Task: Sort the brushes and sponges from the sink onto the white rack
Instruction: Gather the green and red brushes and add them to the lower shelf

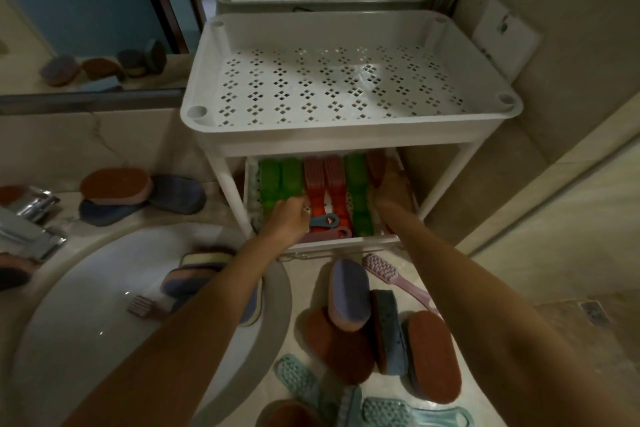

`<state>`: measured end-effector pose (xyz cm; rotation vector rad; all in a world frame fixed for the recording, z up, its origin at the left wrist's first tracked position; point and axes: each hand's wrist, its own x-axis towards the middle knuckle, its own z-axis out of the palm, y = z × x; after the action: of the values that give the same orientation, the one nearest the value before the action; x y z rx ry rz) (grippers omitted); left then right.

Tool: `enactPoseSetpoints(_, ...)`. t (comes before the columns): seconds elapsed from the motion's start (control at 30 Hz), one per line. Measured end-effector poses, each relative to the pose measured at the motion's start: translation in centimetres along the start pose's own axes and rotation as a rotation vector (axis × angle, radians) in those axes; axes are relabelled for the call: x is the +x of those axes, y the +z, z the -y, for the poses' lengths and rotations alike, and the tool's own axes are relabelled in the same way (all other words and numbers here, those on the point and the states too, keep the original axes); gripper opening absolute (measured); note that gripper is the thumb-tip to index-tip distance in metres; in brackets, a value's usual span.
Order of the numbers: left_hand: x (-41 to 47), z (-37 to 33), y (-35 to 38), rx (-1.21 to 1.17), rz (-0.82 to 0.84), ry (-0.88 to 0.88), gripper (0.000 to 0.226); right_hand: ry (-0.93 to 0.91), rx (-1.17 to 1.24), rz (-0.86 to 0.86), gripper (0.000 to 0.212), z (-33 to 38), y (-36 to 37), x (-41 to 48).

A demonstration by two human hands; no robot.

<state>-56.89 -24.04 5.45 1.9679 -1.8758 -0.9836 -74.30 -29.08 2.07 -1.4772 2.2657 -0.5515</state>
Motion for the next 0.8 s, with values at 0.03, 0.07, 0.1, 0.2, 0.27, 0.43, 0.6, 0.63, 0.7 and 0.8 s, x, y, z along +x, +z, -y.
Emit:
enactPoseSetpoints(0.03,-0.1,0.0,0.1,-0.005,0.003,-0.002,0.034,-0.004,-0.039,-0.003,0.039,-0.2,0.1,0.0)
enactPoseSetpoints(0.07,-0.2,0.0,0.1,-0.01,0.009,-0.003,0.034,-0.005,-0.073,-0.004,0.039,-0.3,0.3,0.0)
enactPoseSetpoints(0.1,-0.3,0.0,0.2,-0.014,0.015,-0.001,0.033,-0.003,-0.101,-0.001,0.039,-0.4,0.3,-0.1)
enactPoseSetpoints(0.2,-0.5,0.1,0.3,-0.032,0.007,0.002,0.033,-0.013,-0.163,0.042,0.042,-0.5,0.3,-0.3)
enactPoseSetpoints(0.27,-0.7,0.0,0.1,-0.045,-0.004,0.006,0.033,-0.021,-0.182,0.072,0.044,-0.5,0.1,-0.5)
enactPoseSetpoints(0.43,-1.6,0.3,-0.3,-0.06,-0.039,0.019,0.035,-0.014,-0.183,0.145,0.048,-0.6,-0.6,-1.7)
enactPoseSetpoints(0.6,-4.0,1.5,-1.2,-0.091,-0.043,0.085,0.033,-0.146,-0.125,-0.001,0.04,0.1,-1.8,-6.4)
enactPoseSetpoints(0.63,-4.7,1.9,-1.4,-0.105,-0.044,0.092,0.033,-0.196,-0.066,-0.043,0.038,0.4,-1.8,-7.8)
enactPoseSetpoints(0.7,-6.2,3.0,-1.7,-0.137,-0.059,0.093,0.031,-0.316,0.077,-0.12,0.034,0.9,-1.3,-11.2)
enactPoseSetpoints(0.8,-8.6,5.4,-1.9,-0.154,-0.097,0.064,0.027,-0.405,0.202,-0.111,0.028,1.5,-0.2,-17.1)
